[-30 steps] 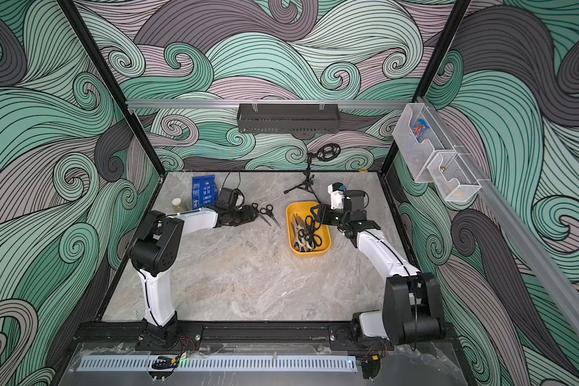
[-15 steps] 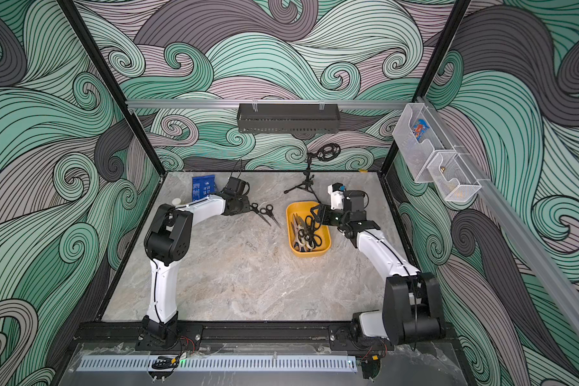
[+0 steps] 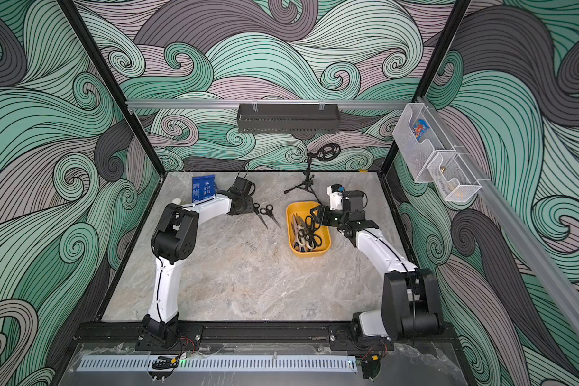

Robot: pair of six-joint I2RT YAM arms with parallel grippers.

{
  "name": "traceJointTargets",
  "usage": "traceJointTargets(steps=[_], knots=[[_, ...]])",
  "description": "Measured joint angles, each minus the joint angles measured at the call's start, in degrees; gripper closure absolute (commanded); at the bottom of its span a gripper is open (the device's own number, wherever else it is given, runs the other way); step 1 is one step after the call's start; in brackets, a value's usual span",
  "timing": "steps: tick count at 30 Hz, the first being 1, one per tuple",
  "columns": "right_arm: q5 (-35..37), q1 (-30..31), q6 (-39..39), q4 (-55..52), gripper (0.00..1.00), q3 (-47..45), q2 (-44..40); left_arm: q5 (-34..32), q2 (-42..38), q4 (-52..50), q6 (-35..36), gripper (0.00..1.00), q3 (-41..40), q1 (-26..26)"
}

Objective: Put the scissors into the storage box
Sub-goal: Pick up the scissors from the center of the board.

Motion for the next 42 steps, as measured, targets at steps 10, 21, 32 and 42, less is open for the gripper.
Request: traceJointTargets(steps=[10, 21, 32, 42], knots=[[0.0, 0.0, 0.0, 0.0, 0.49, 0.0, 0.2, 0.2, 0.7, -0.8, 1.4, 0.53, 1.0, 0.0], [0.0, 0.0, 0.0, 0.0, 0.49, 0.0, 0.2, -1.0, 5.1, -6.0, 5.3, 0.69, 8.4, -0.8], [0.0, 0.0, 0.0, 0.0, 0.49, 0.0, 0.1, -1.4, -1.9, -5.3, 10.0, 0.71, -2.7, -1.4], [0.0, 0.0, 0.2, 0.0, 0.49, 0.0, -1.3, 1.8, -10.6, -4.2, 12.2, 0.72, -15.8, -2.1]])
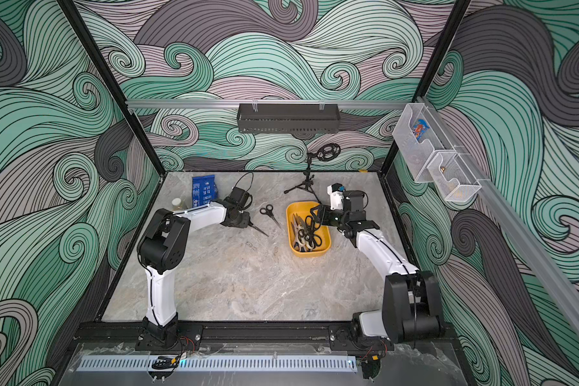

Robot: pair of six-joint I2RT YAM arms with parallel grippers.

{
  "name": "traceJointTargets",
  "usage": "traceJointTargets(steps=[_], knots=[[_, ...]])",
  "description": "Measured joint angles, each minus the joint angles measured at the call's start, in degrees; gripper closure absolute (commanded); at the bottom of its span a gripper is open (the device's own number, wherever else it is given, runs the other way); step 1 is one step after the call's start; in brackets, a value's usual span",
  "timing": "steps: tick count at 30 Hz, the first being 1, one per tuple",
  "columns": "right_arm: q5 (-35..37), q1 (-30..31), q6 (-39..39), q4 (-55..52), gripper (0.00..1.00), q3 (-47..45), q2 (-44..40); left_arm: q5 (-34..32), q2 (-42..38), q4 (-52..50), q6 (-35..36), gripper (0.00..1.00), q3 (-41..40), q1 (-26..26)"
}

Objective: Put the scissors into the storage box
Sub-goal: Pick up the scissors from the center of the board.

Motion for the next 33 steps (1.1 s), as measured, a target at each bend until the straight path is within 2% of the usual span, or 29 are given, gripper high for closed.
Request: traceJointTargets(steps=[4, 12, 17, 19, 33], knots=[[0.0, 0.0, 0.0, 0.0, 0.49, 0.0, -0.4, 0.8, -2.0, 0.2, 0.6, 0.79, -3.0, -0.5], [0.0, 0.0, 0.2, 0.0, 0.49, 0.0, -0.4, 1.3, -1.7, -0.6, 1.7, 0.81, -2.3, -0.7], [0.0, 0.0, 0.2, 0.0, 0.49, 0.0, -0.4, 1.9, -1.0, -1.7, 2.3, 0.92, -1.0, -0.9], [0.0, 0.0, 0.2, 0.0, 0.49, 0.0, -0.4, 2.0, -0.9, -1.8, 2.5, 1.00, -0.9, -0.9], [-0.5, 1.0, 1.4, 0.0, 0.49, 0.0, -1.6, 4.5, -1.7, -2.5, 2.3, 1.00, -0.6, -0.7]])
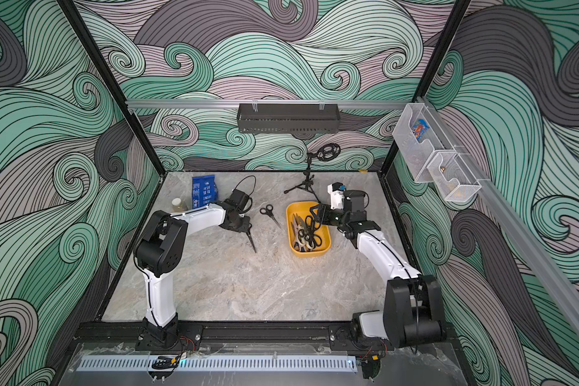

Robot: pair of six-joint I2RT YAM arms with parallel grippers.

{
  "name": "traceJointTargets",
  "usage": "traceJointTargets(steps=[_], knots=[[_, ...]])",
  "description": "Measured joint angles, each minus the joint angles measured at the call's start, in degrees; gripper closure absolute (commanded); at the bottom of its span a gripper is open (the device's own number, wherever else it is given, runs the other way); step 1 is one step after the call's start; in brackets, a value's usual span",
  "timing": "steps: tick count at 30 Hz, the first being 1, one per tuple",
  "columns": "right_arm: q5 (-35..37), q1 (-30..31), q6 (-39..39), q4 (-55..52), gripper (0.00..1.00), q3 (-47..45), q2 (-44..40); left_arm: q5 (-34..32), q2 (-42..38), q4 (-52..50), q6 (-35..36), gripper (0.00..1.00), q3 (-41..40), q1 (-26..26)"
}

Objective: Put the scissors into the storage box
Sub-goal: Pick up the scissors from the center of the board.

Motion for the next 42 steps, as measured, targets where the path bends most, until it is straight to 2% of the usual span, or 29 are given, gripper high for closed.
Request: traceJointTargets(steps=[10, 17, 22, 28, 42], knots=[[-1.9, 8.7, 3.2, 0.5, 0.49, 0.1, -0.6, 10.4, -8.2, -0.5, -3.4, 1.00, -1.7, -0.1], [-4.5, 15.6, 6.7, 4.4, 0.48, 0.1, 3.8, 16.2, -17.5, 9.0, -8.6, 1.00, -14.2, -0.7], [-5.5, 18.3, 8.1, 5.7, 0.47, 0.5, 7.6, 15.8, -23.8, 14.3, -11.2, 1.00, -21.2, -2.8], [-6.8, 20.3, 8.6, 6.1, 0.44, 1.7, 10.3, 12.1, -29.8, 19.1, -11.6, 1.00, -22.7, -5.2], [-8.8, 22.9, 8.5, 6.5, 0.49, 4.4, 12.0, 6.6, -30.8, 20.6, -11.5, 1.00, -22.7, -9.9]])
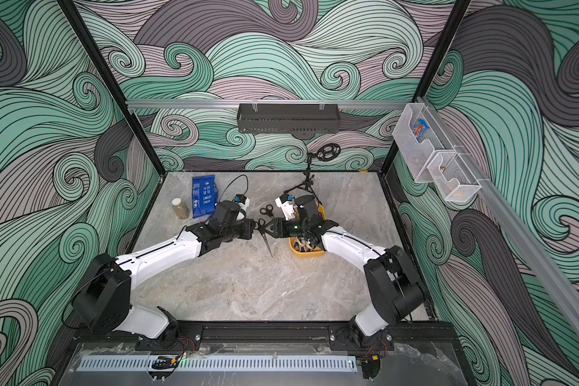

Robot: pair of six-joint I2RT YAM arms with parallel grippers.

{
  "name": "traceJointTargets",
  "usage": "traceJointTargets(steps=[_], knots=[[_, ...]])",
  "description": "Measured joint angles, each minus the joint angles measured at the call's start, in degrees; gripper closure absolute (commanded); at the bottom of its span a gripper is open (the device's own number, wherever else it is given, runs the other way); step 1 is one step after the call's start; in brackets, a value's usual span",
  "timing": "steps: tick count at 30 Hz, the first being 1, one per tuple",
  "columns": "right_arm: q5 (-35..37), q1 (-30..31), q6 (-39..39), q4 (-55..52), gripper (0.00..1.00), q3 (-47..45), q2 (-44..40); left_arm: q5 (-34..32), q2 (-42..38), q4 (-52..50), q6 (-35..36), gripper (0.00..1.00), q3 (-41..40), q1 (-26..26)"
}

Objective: Put the scissors into the storage box
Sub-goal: Pick up the scissors from the center of the board, then place the scissors in the storage box.

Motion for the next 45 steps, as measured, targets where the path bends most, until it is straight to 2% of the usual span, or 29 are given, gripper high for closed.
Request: traceJointTargets(steps=[5, 9, 14, 22, 23, 24, 25, 26, 30, 37, 42, 45], knots=[[-0.3, 0.5, -0.2, 0.0, 0.56, 0.1, 1.1, -0.2, 0.0, -0.1, 0.0, 1.00, 0.1, -0.7], [-0.6, 0.5, -0.6, -0.1, 0.70, 0.4, 1.9, -0.4, 0.0, -0.3, 0.0, 1.00, 0.5, -1.1], [-1.2, 0.5, -0.7, -0.1, 0.82, 0.8, 2.3, -0.5, -0.1, -0.3, 0.0, 1.00, 0.9, -1.4], [-1.1, 0.4, -0.4, -0.1, 0.93, 0.9, 2.3, -0.5, -0.1, -0.5, 0.0, 1.00, 1.0, -1.6], [-1.1, 0.5, -0.4, -0.1, 0.94, 0.9, 2.3, -0.5, -0.1, -0.5, 0.0, 0.95, 1.0, -1.6], [-1.1, 0.5, -0.4, 0.0, 0.94, 0.9, 2.3, -0.5, -0.1, -0.6, 0.0, 0.85, 1.1, -1.6], [-1.1, 0.5, -0.4, 0.0, 0.94, 0.9, 2.3, -0.5, -0.1, -0.7, 0.2, 0.70, 1.2, -1.6], [-1.0, 0.5, -0.5, 0.0, 0.94, 0.9, 2.3, -0.5, -0.1, -0.8, 0.2, 0.59, 1.4, -1.6], [-0.6, 0.1, -0.5, -0.1, 0.94, 0.9, 2.3, -0.9, -0.1, -1.4, -0.5, 0.44, 1.5, -1.4], [-0.6, -1.4, -0.6, -0.3, 0.94, 0.9, 2.2, -1.2, -1.7, -2.4, -0.8, 0.42, 1.8, -1.6], [0.3, -7.8, -1.4, -1.2, 0.94, 0.1, -0.3, -4.1, -5.9, -2.1, -0.9, 0.40, 0.8, -1.3], [3.4, -12.5, -3.7, -4.0, 0.94, -0.1, -2.6, -5.4, -7.6, -1.6, -1.6, 0.40, -0.5, -0.6]])
